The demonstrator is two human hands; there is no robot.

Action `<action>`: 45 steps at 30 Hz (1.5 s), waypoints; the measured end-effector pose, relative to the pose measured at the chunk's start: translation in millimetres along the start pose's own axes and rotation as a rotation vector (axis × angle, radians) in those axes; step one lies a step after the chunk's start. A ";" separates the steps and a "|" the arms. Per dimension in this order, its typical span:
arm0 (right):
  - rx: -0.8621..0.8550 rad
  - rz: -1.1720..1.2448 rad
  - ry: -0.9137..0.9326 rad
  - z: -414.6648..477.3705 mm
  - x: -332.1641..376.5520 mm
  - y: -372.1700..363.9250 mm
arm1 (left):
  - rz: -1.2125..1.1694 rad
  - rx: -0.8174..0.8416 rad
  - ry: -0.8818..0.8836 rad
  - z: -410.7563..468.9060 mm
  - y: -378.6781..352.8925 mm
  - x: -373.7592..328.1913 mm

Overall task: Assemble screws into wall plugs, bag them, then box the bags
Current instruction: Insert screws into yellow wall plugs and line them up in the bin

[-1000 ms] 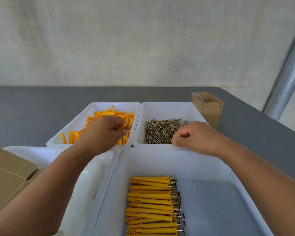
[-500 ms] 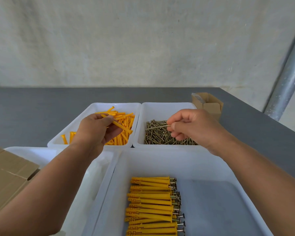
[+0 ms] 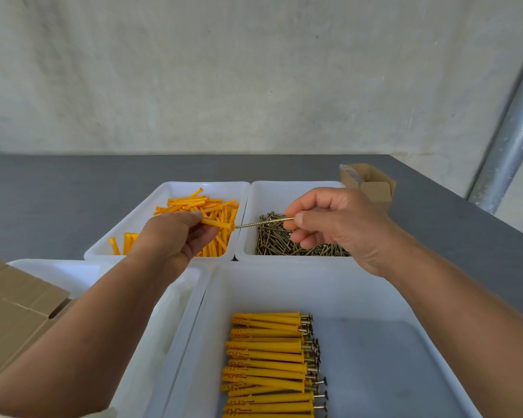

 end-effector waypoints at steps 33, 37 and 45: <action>0.071 -0.082 -0.072 -4.0 -4.4 -9.6 | 0.035 0.030 0.034 -1.0 -5.6 6.8; 0.078 -0.097 -0.090 -3.9 -6.4 -11.2 | 0.037 0.053 0.036 -3.4 -8.7 7.5; 0.107 -0.137 -0.126 -4.9 -9.5 -15.5 | 0.079 0.136 0.060 -9.9 -19.4 11.4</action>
Point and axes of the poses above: each hand's wrist, its own z-axis towards the middle knuckle, its own y-axis out of the back of the hand, x = y × z, the point moved 8 cm from there along z, towards the middle knuckle, and after that the axes turned 7 degrees about -z, right-handed, at the moved point
